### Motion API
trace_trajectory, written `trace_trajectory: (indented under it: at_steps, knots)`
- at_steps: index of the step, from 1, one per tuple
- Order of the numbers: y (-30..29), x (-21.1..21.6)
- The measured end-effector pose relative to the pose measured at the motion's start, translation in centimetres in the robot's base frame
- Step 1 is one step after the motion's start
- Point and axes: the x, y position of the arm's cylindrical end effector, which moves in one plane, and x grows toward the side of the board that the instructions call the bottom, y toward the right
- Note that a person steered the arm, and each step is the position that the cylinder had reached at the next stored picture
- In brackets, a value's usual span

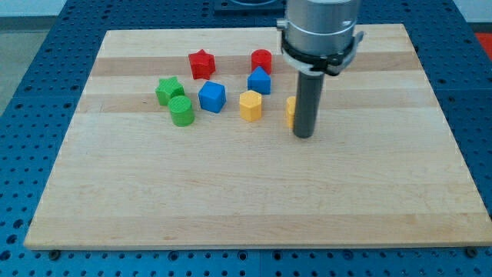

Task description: Push the yellow heart below the yellow hexagon

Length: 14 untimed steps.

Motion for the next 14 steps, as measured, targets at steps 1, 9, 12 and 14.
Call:
trace_trajectory:
  at_steps: [1,9,12,14]
  knots:
    - [6.1,-3.8]
    - [-4.5,-0.9]
    - [-2.3,-0.6]
    - [-3.8,-0.6]
